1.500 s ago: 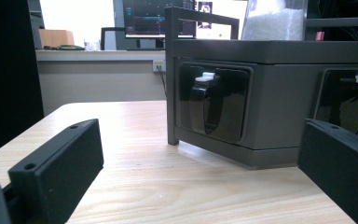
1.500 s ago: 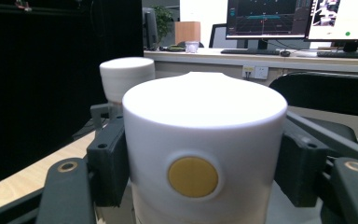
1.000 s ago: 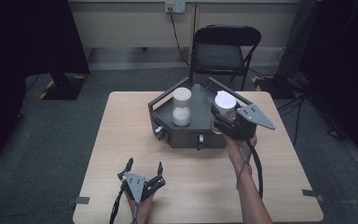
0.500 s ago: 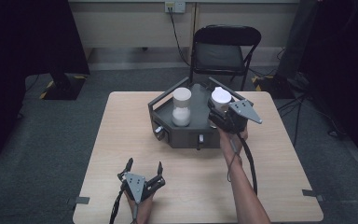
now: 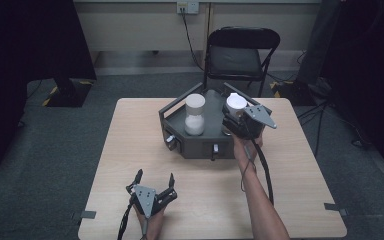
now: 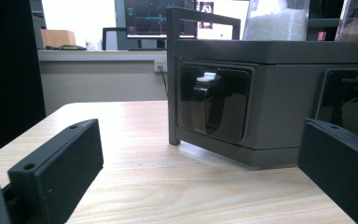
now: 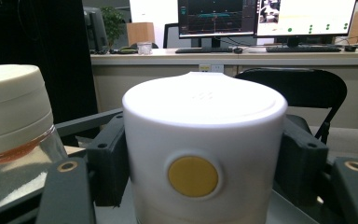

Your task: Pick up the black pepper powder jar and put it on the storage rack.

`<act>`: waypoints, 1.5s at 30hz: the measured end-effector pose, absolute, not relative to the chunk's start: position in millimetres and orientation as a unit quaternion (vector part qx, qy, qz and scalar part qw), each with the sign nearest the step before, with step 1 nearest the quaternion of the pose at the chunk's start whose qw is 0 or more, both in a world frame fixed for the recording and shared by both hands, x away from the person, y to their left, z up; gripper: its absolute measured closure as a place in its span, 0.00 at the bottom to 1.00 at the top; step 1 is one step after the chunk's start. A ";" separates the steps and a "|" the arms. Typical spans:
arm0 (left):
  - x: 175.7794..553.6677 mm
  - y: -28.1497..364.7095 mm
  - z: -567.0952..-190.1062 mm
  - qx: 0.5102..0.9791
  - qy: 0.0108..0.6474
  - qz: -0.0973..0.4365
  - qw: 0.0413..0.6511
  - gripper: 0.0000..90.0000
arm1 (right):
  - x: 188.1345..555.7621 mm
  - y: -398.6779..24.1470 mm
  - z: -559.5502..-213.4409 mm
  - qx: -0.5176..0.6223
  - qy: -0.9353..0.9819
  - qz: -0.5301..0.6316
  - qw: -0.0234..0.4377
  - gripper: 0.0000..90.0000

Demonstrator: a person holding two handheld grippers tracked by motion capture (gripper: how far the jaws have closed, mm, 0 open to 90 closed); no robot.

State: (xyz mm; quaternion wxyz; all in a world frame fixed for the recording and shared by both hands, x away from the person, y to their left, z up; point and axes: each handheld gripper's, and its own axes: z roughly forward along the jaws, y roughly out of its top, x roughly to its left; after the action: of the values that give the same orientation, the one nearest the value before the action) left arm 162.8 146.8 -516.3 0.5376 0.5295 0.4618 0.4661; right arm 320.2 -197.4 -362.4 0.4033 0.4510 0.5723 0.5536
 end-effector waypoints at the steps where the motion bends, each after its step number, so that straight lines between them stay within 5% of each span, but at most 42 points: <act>1: 162.8 146.8 -516.4 0.529 0.462 0.466 0.538 0.00 | 320.0 -197.8 -363.0 0.450 0.572 0.554 0.404 0.34; 27: 162.8 146.9 -516.3 0.530 0.461 0.466 0.538 0.00 | 316.9 -198.7 -364.8 0.435 0.583 0.551 0.408 0.33; 35: 162.8 146.9 -516.3 0.530 0.461 0.466 0.538 0.00 | 317.9 -197.4 -365.5 0.435 0.579 0.548 0.418 0.03; 45: 162.8 146.9 -516.4 0.530 0.461 0.466 0.538 0.00 | 313.7 -199.6 -366.1 0.432 0.573 0.559 0.414 0.00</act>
State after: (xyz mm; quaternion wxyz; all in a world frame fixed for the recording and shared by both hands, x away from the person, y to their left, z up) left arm 162.8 146.9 -516.4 0.5379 0.5298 0.4614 0.4659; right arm 313.7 -199.6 -366.1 0.4144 0.4323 0.5734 0.5591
